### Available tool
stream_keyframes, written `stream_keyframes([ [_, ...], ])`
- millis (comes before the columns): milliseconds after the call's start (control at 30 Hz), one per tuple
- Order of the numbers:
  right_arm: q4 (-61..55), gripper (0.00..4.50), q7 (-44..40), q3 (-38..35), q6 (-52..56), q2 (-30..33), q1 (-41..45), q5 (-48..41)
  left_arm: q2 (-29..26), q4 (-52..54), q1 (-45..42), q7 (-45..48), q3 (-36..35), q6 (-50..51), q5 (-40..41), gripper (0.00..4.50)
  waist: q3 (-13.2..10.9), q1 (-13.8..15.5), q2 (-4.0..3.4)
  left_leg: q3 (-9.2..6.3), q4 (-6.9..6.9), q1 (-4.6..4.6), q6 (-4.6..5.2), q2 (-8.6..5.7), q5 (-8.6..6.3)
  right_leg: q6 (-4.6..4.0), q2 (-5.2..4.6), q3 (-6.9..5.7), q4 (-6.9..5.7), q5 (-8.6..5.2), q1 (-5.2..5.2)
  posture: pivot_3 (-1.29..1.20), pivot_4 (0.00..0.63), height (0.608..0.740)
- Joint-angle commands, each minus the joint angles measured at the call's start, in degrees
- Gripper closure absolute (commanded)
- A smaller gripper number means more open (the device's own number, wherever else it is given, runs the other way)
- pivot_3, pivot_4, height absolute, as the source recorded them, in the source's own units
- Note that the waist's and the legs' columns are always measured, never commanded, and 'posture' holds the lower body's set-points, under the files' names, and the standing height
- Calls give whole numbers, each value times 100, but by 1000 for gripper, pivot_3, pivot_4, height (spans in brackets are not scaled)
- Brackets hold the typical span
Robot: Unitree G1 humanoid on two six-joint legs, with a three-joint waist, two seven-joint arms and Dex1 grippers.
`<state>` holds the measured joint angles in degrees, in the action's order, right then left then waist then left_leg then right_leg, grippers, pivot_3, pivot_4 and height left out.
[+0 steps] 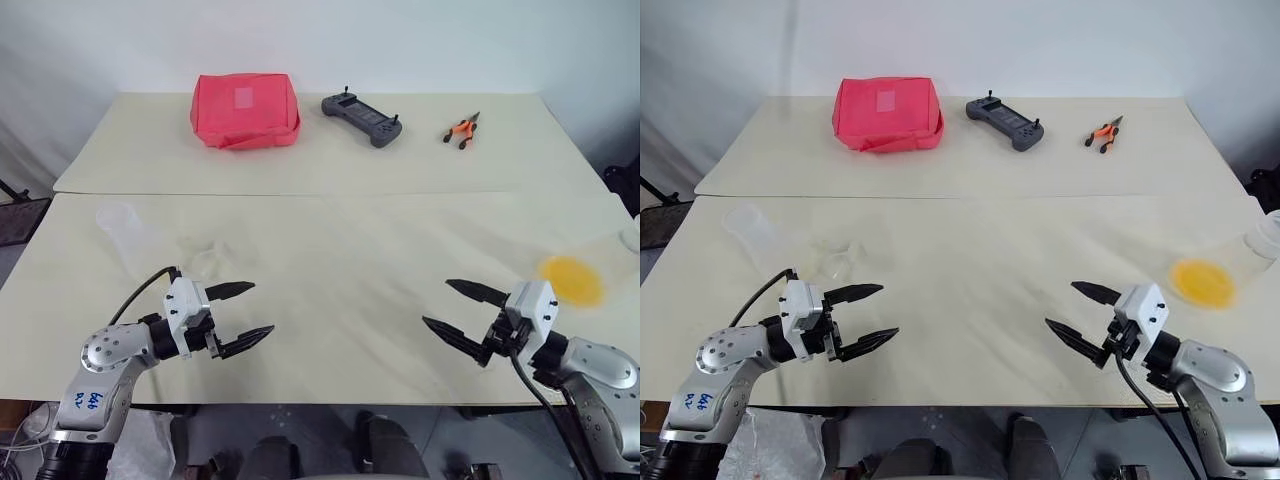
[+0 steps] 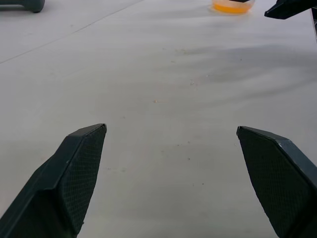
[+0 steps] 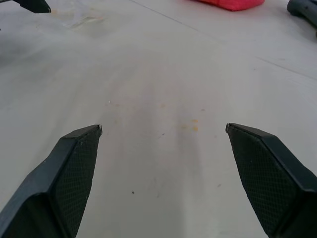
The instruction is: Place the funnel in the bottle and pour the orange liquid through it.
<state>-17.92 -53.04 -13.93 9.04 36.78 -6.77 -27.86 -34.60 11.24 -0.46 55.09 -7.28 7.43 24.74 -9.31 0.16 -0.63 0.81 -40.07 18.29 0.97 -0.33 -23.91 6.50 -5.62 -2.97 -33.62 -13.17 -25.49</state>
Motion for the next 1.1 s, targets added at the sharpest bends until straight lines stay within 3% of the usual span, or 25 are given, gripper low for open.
stream_keyframes([
  [33, -201, 291, 38, -12, 5, 5, 65, -85, 50, 245, -67, -81, -48, 70, 172, 17, 0, 2, 0, 0, 0, 0, 0, 0, 0, 0, 0, 0, 0, 0, 0, 0, 150, 740],
  [500, -30, 291, -20, 136, 45, 13, 399, -57, 57, 534, 111, -572, -320, 402, 236, 17, 0, -9, 0, 0, -1, -1, 0, 0, 0, 0, 0, 1, -2, 0, 0, 0, 150, 740],
  [733, 165, 291, -276, 353, 157, 66, 976, -148, 299, 865, 517, -1494, -1199, 316, 208, 17, 0, -17, 1, -1, -1, -1, -1, 2, 0, 0, -1, 1, -1, 0, 0, 0, 150, 740],
  [1100, 609, 291, -719, 676, 84, -14, 1612, -158, 1165, 1791, 1104, -3666, -2721, 1308, 900, 17, -4, 7, 7, -10, -5, 0, -3, 0, -1, 1, -8, -1, -1, 0, 2, 0, 150, 740],
])
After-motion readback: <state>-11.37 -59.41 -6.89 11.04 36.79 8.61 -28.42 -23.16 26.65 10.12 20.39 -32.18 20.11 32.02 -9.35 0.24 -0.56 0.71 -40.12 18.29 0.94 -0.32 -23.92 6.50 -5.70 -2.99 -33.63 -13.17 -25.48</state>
